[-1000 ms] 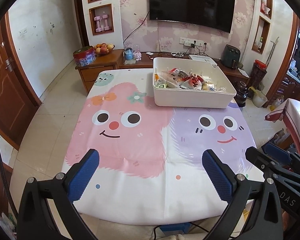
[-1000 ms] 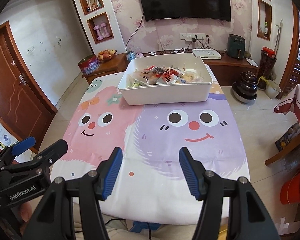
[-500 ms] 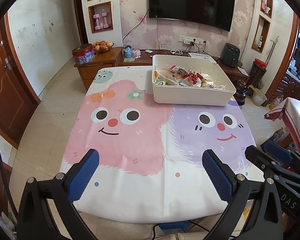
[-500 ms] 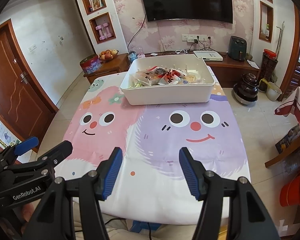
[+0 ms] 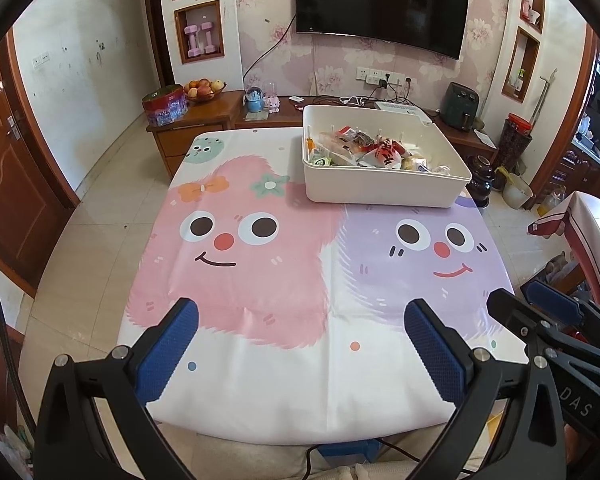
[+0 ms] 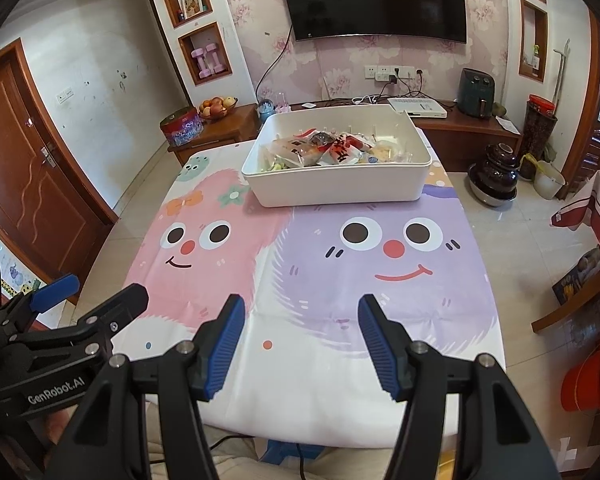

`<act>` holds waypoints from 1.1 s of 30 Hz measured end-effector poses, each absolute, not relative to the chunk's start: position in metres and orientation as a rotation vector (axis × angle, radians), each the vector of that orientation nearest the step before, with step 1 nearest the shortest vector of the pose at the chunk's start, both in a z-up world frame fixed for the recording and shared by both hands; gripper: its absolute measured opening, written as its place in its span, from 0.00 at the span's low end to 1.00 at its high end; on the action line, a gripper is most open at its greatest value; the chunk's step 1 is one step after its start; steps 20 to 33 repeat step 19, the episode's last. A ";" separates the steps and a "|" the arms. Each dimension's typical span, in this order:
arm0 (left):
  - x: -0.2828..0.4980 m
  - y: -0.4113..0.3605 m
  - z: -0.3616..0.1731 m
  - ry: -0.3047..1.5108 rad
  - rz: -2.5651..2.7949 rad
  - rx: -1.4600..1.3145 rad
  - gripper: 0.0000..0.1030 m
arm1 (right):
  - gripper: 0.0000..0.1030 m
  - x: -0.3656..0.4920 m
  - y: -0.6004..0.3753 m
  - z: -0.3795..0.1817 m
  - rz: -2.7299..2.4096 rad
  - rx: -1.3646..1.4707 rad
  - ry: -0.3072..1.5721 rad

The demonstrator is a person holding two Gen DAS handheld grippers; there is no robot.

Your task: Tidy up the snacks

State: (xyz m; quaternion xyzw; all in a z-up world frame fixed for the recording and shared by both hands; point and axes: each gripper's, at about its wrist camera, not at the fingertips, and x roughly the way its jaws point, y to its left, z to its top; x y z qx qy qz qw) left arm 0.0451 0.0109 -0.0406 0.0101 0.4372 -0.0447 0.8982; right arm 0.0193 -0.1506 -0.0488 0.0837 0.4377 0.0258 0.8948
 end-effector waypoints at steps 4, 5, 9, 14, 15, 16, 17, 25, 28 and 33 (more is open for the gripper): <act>0.045 0.011 -0.042 0.909 -0.095 0.022 0.99 | 0.58 0.019 -0.149 -0.051 0.057 0.172 0.911; 0.045 0.011 -0.042 0.909 -0.097 0.022 0.99 | 0.58 0.019 -0.149 -0.052 0.057 0.172 0.911; 0.045 0.011 -0.042 0.910 -0.096 0.021 0.99 | 0.58 0.019 -0.149 -0.052 0.058 0.172 0.911; 0.044 0.011 -0.043 0.908 -0.096 0.023 0.99 | 0.58 0.019 -0.148 -0.054 0.058 0.172 0.915; 0.046 0.011 -0.041 0.909 -0.095 0.022 0.99 | 0.58 0.019 -0.148 -0.054 0.058 0.172 0.915; 0.045 0.011 -0.042 0.910 -0.096 0.020 0.99 | 0.58 0.020 -0.148 -0.056 0.059 0.172 0.917; 0.045 0.011 -0.042 0.910 -0.096 0.019 0.99 | 0.58 0.020 -0.148 -0.057 0.059 0.172 0.919; 0.045 0.012 -0.042 0.911 -0.095 0.019 0.99 | 0.58 0.020 -0.147 -0.060 0.062 0.171 0.924; 0.045 0.012 -0.042 0.911 -0.095 0.019 0.99 | 0.58 0.020 -0.147 -0.060 0.062 0.171 0.924; 0.045 0.012 -0.042 0.911 -0.095 0.019 0.99 | 0.58 0.020 -0.147 -0.060 0.062 0.171 0.924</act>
